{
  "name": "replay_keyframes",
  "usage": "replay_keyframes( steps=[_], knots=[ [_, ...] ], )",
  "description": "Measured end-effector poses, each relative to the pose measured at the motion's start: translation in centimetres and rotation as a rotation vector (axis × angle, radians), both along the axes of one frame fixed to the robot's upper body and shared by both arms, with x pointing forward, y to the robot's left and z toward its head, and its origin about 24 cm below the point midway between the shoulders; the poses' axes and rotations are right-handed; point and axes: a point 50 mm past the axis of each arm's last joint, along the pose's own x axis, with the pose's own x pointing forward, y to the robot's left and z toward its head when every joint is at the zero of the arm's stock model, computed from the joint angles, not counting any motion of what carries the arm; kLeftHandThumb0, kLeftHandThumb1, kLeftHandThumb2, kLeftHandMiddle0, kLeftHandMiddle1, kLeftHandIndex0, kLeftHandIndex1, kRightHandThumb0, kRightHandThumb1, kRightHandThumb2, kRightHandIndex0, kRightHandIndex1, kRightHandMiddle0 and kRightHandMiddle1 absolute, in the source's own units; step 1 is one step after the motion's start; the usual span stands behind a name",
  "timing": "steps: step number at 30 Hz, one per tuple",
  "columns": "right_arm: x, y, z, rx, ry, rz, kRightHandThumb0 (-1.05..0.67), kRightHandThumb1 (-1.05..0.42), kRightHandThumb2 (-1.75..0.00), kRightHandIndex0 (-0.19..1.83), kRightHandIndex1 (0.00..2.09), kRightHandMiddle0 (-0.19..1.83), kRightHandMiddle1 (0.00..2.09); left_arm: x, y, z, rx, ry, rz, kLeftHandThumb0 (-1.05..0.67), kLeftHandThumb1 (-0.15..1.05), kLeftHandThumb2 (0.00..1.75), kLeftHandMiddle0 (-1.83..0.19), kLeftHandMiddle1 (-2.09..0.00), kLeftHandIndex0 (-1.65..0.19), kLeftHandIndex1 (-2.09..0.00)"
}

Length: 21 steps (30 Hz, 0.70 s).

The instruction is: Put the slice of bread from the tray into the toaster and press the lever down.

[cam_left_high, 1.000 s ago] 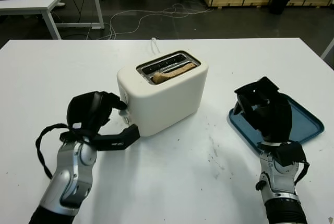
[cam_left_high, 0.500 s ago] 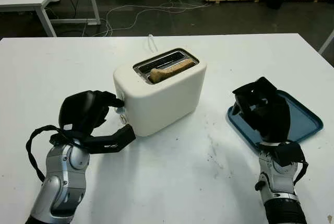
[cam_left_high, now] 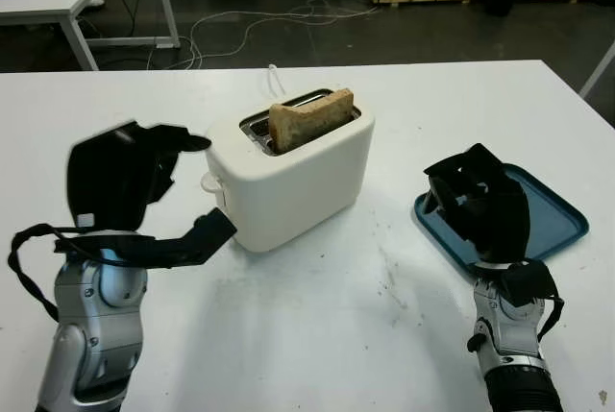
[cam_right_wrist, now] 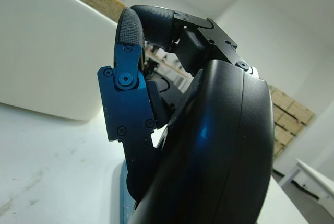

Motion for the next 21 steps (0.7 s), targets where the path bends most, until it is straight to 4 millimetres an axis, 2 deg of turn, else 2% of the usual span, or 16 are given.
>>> replay_keyframes(
  steps=[3,5,8,13,19,20,21],
  knots=[
    [0.0,0.0,0.0,0.001,0.000,-0.001,-0.37,-0.92,-0.30,0.95,1.75,0.62,1.75,-0.3,0.2,0.6,0.007,-0.039,-0.007,-0.02,0.66,0.54,-0.96,-1.75,-0.99,-1.06],
    [0.0,0.0,0.0,0.001,0.000,0.000,-0.37,-0.92,-0.30,0.95,1.75,0.62,1.75,-0.5,0.3,1.1,0.028,-0.032,-0.014,-0.01,0.68,0.44,-0.96,-1.75,-0.92,-1.27],
    [0.0,0.1,0.0,0.002,0.001,0.000,-0.37,-0.92,-0.30,0.95,1.75,0.62,1.75,-0.5,0.8,1.8,0.093,0.045,-0.027,-0.06,0.75,0.30,-0.94,-1.75,-0.88,-1.43],
    [0.0,0.1,0.0,-0.001,0.002,-0.004,-0.37,-0.92,-0.31,0.95,1.75,0.62,1.75,0.2,1.2,2.6,0.182,0.207,-0.070,0.00,0.79,0.13,-0.92,-1.75,-0.86,-1.45],
    [0.0,0.1,-0.1,-0.002,0.002,-0.004,-0.36,-0.92,-0.30,0.95,1.75,0.62,1.75,0.9,0.9,2.2,0.197,0.308,-0.137,0.06,0.82,0.08,-0.93,-1.75,-0.85,-1.46],
    [0.0,0.1,-0.1,-0.002,0.002,-0.004,-0.37,-0.92,-0.30,0.95,1.75,0.62,1.75,1.0,0.8,1.9,0.198,0.326,-0.144,0.07,0.83,0.05,-0.93,-1.73,-0.87,-1.35],
    [0.0,0.1,-0.1,-0.002,0.003,-0.004,-0.37,-0.92,-0.30,0.95,1.75,0.62,1.75,1.1,0.7,1.7,0.199,0.344,-0.152,0.07,0.85,0.03,-0.95,-1.69,-0.94,-1.15]
  ],
)
